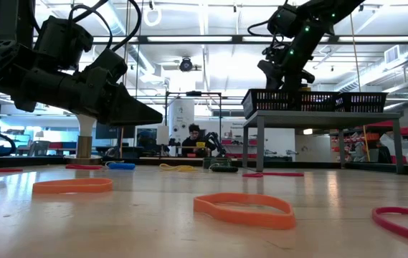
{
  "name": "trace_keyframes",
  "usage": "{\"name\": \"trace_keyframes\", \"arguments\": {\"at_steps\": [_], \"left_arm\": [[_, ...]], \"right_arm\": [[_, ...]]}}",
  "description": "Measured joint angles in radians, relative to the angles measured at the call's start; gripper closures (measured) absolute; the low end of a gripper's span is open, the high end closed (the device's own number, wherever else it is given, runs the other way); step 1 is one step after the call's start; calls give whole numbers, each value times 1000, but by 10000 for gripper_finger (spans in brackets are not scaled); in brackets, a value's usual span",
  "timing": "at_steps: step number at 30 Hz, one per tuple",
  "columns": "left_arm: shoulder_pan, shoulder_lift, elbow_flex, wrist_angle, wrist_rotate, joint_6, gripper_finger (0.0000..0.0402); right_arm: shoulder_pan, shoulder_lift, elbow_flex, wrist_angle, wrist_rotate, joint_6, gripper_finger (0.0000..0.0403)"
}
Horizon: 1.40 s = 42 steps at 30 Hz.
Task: Pick & Place Office Desk Supplies
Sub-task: Put the orange rubber band into the left black bin on the shelf, then put the red rubber band into the left black bin on the shelf
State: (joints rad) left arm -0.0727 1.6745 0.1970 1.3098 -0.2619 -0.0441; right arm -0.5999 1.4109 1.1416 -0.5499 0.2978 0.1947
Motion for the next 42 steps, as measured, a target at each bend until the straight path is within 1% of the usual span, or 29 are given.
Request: {"name": "trace_keyframes", "arguments": {"at_steps": [3,6,9,11,13,16,19,24,25,26,29,32,35,39,42], "left_arm": [[0,0,0,-3,0,0,271],[0,0,0,-6,0,0,271],[0,0,0,-6,0,0,271],[0,0,0,-7,0,0,271],[1,0,0,-6,0,0,271],[2,0,0,-6,0,3,271],[0,0,0,-12,5,-8,271],[0,0,0,-26,6,-22,271],[0,0,0,-26,2,-21,271],[0,0,0,-26,2,-19,271],[0,0,0,-25,1,-19,271],[0,0,0,-22,0,-19,271],[0,0,1,-19,0,-18,271],[0,0,1,-14,0,-18,271],[0,0,0,-12,0,-18,271]], "right_arm": [[3,-4,0,2,0,0,130],[3,-5,0,-1,1,-22,112],[10,-23,0,0,1,-76,106],[30,-50,0,-5,-6,-132,111],[71,-87,0,-21,-11,-186,127],[167,-153,-7,-26,-18,-210,174],[286,-213,-73,12,-45,-214,241],[495,-251,-287,185,-81,-215,369],[536,-249,-321,209,-81,-214,385],[575,-246,-348,224,-79,-211,392],[686,-233,-391,268,-64,-168,384],[770,-228,-395,271,-36,-101,384],[838,-212,-397,264,-32,-38,394],[902,-128,-396,305,-32,-17,396],[929,-40,-396,343,-34,-12,383]]}}
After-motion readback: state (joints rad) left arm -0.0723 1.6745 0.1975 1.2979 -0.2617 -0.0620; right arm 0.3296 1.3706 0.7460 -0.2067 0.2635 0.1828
